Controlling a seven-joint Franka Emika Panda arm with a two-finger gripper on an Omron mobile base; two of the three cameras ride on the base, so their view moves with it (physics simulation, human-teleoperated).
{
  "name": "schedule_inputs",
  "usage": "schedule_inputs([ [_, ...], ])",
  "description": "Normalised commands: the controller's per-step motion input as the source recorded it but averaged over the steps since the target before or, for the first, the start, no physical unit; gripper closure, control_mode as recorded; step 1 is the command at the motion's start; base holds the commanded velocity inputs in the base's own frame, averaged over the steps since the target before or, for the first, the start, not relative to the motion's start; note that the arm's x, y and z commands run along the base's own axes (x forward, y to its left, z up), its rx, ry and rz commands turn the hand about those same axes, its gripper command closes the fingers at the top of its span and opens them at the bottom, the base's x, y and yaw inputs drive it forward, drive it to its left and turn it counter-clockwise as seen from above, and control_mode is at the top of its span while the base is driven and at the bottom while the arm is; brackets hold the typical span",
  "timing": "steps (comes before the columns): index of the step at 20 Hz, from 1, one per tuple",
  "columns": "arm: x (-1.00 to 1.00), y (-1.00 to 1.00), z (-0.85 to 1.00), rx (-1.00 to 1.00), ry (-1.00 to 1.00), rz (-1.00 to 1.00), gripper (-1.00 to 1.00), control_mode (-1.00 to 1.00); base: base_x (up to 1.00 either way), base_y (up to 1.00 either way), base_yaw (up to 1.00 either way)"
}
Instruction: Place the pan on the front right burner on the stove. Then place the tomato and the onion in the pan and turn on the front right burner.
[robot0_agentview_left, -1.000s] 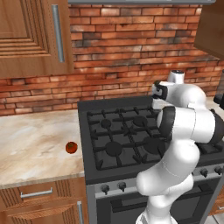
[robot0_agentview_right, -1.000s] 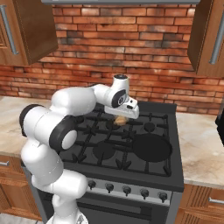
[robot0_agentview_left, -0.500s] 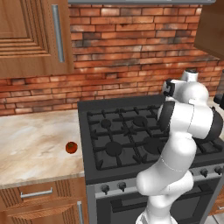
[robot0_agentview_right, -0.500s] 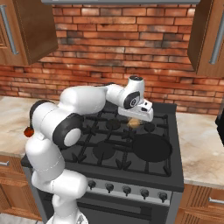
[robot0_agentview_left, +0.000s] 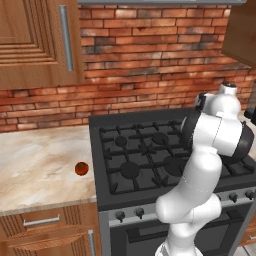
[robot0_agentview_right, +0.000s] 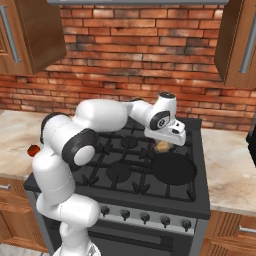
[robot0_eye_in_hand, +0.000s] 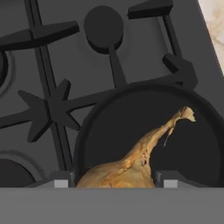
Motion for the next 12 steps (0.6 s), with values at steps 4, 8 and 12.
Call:
schedule_inputs([
  [4, -0.04, -0.40, -0.30, 0.00, 0.03, 0.00, 1.00, -1.00, 0.00, 0.00, 0.00],
  [8, -0.03, -0.40, -0.23, 0.00, 0.03, 0.00, 1.00, -1.00, 0.00, 0.00, 0.00],
  [12, -0.01, -0.27, -0.13, 0.00, 0.02, 0.00, 1.00, -1.00, 0.00, 0.00, 0.00],
])
